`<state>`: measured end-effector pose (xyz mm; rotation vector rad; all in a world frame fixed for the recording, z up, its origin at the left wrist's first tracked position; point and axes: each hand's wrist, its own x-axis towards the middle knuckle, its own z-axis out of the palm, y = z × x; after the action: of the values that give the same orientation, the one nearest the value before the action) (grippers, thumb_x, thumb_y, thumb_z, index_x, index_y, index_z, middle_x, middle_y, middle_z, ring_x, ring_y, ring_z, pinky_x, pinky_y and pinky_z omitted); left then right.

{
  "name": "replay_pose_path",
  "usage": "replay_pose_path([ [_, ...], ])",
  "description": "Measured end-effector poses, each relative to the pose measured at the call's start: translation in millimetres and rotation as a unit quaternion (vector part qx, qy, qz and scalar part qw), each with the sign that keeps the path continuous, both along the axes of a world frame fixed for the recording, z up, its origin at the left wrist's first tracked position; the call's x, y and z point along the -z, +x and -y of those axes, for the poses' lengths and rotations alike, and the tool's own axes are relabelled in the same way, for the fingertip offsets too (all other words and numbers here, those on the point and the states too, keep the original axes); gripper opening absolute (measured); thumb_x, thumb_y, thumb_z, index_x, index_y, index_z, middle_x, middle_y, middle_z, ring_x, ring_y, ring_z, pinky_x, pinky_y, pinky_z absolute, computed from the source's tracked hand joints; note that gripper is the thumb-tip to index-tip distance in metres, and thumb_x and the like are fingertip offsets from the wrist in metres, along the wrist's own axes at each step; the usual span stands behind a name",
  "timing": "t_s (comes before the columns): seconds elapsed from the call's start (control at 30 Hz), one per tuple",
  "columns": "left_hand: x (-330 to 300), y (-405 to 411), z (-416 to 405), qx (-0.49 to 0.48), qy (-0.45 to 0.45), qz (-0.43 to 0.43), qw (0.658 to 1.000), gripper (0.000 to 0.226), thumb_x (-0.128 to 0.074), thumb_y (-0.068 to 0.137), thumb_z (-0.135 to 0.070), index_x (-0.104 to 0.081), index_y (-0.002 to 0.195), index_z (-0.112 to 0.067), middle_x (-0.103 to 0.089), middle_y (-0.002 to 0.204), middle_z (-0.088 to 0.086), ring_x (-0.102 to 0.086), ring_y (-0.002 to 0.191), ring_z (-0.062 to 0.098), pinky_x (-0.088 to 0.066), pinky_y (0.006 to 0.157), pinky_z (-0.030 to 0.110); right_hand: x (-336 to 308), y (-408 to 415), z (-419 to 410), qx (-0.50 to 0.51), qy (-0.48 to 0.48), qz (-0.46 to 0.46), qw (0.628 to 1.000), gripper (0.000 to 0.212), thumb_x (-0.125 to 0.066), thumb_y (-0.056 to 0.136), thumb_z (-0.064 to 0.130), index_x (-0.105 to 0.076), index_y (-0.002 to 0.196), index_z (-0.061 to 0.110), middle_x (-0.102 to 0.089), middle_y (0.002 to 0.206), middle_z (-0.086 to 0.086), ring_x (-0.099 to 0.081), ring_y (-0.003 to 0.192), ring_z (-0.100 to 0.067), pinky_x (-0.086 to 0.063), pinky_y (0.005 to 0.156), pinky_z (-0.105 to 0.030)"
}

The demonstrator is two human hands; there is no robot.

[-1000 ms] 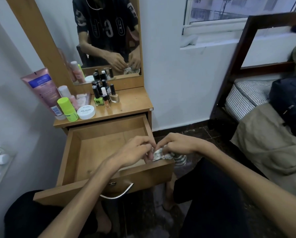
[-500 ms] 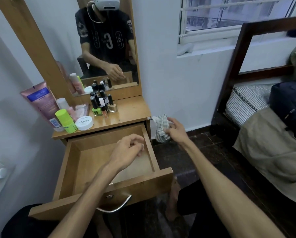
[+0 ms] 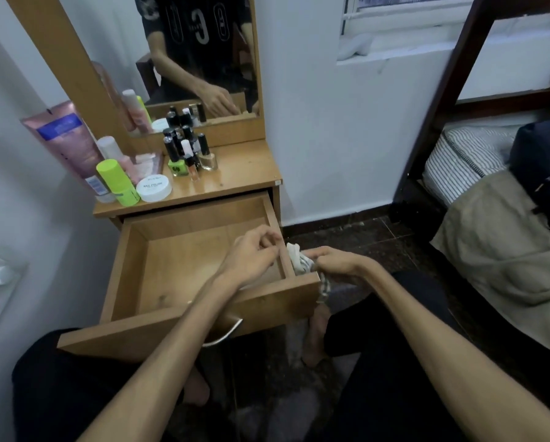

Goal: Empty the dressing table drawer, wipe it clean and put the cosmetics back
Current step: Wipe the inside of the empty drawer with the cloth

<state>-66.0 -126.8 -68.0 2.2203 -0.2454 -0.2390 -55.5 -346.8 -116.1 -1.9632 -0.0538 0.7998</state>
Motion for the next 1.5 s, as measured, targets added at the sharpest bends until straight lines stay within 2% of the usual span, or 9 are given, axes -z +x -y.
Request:
replay_pose_path([
  [0.27, -9, -20, -28, 0.031, -0.001, -0.047, 0.998, 0.021, -0.06, 0.089, -0.018, -0.069, 0.107, -0.027, -0.072, 0.09, -0.003, -0.074, 0.082, 0.017, -0.058, 0.075, 0.034, -35, -67, 2, 0.067, -0.058, -0.105, 0.991, 0.044, -0.044, 0.089, -0.003, -0.069, 0.122, 0.009, -0.074, 0.106, -0.014, -0.073, 0.082, -0.023, -0.065, 0.068, -0.04],
  [0.4, -6, -26, -54, 0.026, -0.017, -0.082, 0.996, 0.018, -0.059, 0.093, -0.014, -0.072, 0.1, -0.025, -0.076, 0.092, 0.001, -0.074, 0.084, 0.019, -0.056, 0.072, 0.032, -27, -105, -30, 0.262, 0.039, -0.09, 0.96, 0.025, -0.05, 0.087, -0.007, -0.065, 0.105, 0.002, -0.067, 0.104, -0.017, -0.069, 0.085, -0.025, -0.063, 0.061, -0.039],
  [0.57, -10, -37, -79, 0.014, -0.065, -0.109, 0.992, 0.025, -0.06, 0.094, -0.009, -0.079, 0.079, -0.016, -0.077, 0.084, 0.003, -0.066, 0.077, 0.012, -0.05, 0.073, 0.024, -22, -147, -57, 0.43, 0.061, 0.112, 0.894, 0.016, -0.068, 0.09, 0.007, -0.061, 0.099, 0.018, -0.072, 0.102, -0.012, -0.07, 0.088, -0.023, -0.061, 0.077, -0.042],
  [0.87, -16, -45, -80, 0.014, -0.101, -0.165, 0.981, 0.024, -0.06, 0.082, -0.015, -0.079, 0.066, -0.015, -0.075, 0.078, 0.001, -0.064, 0.078, 0.016, -0.048, 0.078, 0.035, -4, -179, -152, 0.206, -0.034, 0.46, 0.863, 0.027, -0.072, 0.09, 0.017, -0.059, 0.112, 0.024, -0.051, 0.114, 0.004, -0.053, 0.101, 0.0, -0.05, 0.082, -0.024],
  [1.1, -24, -45, -83, 0.041, -0.078, -0.207, 0.974, 0.022, -0.06, 0.089, -0.017, -0.079, 0.078, -0.014, -0.074, 0.074, -0.006, -0.064, 0.075, 0.012, -0.046, 0.07, 0.026, 4, -169, -226, -0.003, -0.12, 0.522, 0.844, 0.035, -0.066, 0.088, 0.025, -0.059, 0.121, 0.015, -0.054, 0.115, -0.012, -0.062, 0.087, -0.035, -0.054, 0.058, -0.042],
  [1.23, -24, -48, -83, 0.048, -0.085, -0.219, 0.971, 0.02, -0.061, 0.086, -0.02, -0.079, 0.075, -0.018, -0.075, 0.076, -0.006, -0.066, 0.075, 0.012, -0.049, 0.071, 0.026, -1, -154, -278, -0.219, -0.172, 0.497, 0.822, 0.051, -0.065, 0.095, 0.021, -0.054, 0.143, 0.01, -0.058, 0.135, -0.023, -0.059, 0.119, -0.046, -0.057, 0.084, -0.053],
  [1.3, -24, -47, -86, 0.05, -0.085, -0.215, 0.971, 0.021, -0.062, 0.083, -0.023, -0.08, 0.074, -0.02, -0.076, 0.078, -0.005, -0.067, 0.076, 0.014, -0.05, 0.078, 0.03, -12, -149, -303, -0.295, -0.243, 0.538, 0.752, 0.056, -0.055, 0.103, 0.029, -0.04, 0.155, 0.014, -0.048, 0.149, -0.016, -0.048, 0.136, -0.037, -0.045, 0.107, -0.052],
  [1.37, -25, -46, -88, 0.059, -0.091, -0.221, 0.969, 0.024, -0.058, 0.084, -0.021, -0.08, 0.075, -0.019, -0.077, 0.081, -0.004, -0.067, 0.078, 0.014, -0.049, 0.079, 0.03, -13, -148, -314, -0.34, -0.306, 0.607, 0.65, 0.058, -0.045, 0.105, 0.041, -0.032, 0.159, 0.025, -0.043, 0.152, -0.004, -0.047, 0.137, -0.027, -0.045, 0.107, -0.048],
  [1.5, -20, -44, -89, 0.071, -0.101, -0.223, 0.967, 0.029, -0.054, 0.086, -0.016, -0.081, 0.077, -0.017, -0.078, 0.085, -0.003, -0.067, 0.08, 0.013, -0.049, 0.079, 0.029, 8, -148, -302, -0.418, -0.414, 0.521, 0.619, 0.045, -0.058, 0.091, 0.057, -0.067, 0.133, 0.041, -0.07, 0.127, 0.018, -0.065, 0.118, -0.003, -0.058, 0.085, -0.024],
])
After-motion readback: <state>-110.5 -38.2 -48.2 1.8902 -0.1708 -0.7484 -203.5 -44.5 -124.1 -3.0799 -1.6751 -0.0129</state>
